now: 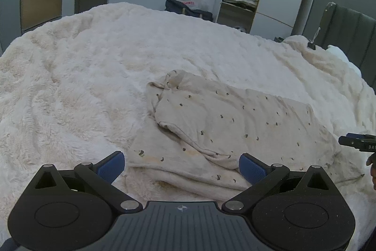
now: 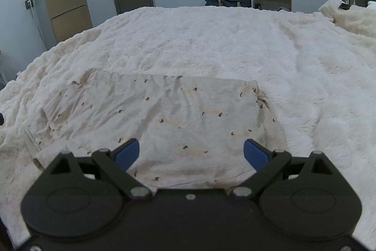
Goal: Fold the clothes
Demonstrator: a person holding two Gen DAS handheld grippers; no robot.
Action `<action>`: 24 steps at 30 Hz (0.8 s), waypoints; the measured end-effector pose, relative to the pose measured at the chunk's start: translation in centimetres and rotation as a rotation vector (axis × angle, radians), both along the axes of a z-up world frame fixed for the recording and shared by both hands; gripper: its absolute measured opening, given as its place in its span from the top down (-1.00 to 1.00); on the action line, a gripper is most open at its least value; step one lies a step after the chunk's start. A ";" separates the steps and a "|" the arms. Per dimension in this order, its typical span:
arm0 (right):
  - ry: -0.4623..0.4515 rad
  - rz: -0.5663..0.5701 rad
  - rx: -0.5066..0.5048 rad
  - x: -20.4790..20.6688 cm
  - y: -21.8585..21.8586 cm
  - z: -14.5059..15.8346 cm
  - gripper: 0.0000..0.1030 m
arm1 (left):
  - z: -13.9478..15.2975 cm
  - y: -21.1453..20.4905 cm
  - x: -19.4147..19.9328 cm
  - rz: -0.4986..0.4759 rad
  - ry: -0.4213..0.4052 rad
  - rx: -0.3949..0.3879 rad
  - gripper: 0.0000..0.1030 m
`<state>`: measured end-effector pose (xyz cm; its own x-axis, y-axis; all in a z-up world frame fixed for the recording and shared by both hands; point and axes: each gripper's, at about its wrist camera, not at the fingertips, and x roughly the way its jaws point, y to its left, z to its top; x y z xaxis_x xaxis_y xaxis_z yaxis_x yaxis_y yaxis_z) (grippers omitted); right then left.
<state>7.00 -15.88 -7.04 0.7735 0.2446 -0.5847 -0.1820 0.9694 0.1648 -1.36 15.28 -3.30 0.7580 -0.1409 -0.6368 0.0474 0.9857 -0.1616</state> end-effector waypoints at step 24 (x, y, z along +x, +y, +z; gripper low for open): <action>-0.001 -0.004 -0.024 0.1 -0.2 -0.3 -0.86 | 0.0 -0.2 -0.2 -0.007 -0.005 0.007 -0.99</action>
<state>7.07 -16.04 -7.30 0.7750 0.2269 -0.5898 -0.1778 0.9739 0.1410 -1.53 15.11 -3.29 0.7605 -0.1418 -0.6337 0.0551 0.9864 -0.1546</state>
